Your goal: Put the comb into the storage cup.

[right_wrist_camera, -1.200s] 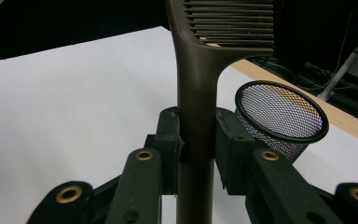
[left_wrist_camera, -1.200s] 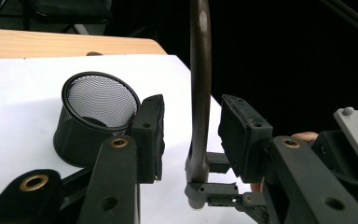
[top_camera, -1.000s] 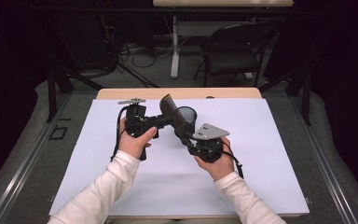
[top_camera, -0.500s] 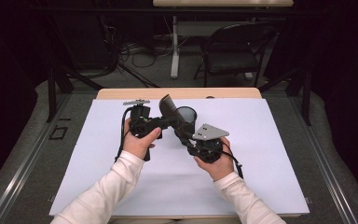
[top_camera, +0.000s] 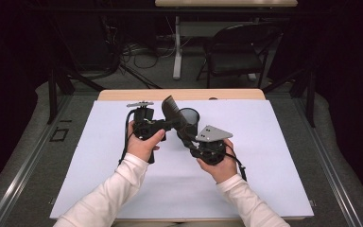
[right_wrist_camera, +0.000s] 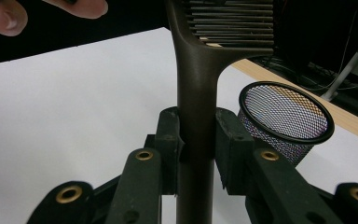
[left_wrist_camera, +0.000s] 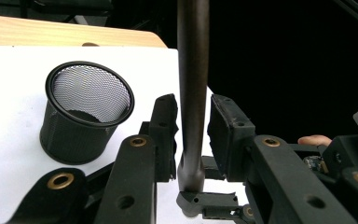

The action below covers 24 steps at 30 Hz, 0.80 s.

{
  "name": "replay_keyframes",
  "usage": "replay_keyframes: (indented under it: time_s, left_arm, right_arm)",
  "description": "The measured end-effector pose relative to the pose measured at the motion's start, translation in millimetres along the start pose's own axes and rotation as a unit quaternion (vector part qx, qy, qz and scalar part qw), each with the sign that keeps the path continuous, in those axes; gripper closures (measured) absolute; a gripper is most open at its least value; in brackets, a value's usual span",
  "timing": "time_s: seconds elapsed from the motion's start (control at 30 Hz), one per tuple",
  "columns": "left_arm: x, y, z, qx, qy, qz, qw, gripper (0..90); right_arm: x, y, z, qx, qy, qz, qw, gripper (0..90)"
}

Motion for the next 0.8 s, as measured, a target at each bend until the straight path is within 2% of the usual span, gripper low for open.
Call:
replay_keyframes:
  time_s: [0.5,0.8]
  left_arm:
    - [3.2,1.6,4.7,0.004,0.001,-0.017,0.9999,74.7]
    - [3.5,1.7,4.8,0.002,0.0,-0.02,0.9998,77.5]
  right_arm:
    - [0.2,0.3,0.2,-0.003,0.001,0.002,1.0,72.9]
    - [0.6,0.3,0.5,-0.005,0.002,0.005,1.0,72.9]
Point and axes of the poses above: each handheld gripper's, and its own axes: z roughly forward along the jaws, x roughly out of its underside, y roughly to its left, the point moved 5 cm from there along z, roughly forward along the jaws, and after that the axes turned 1 degree about y, right-handed, at the moved point
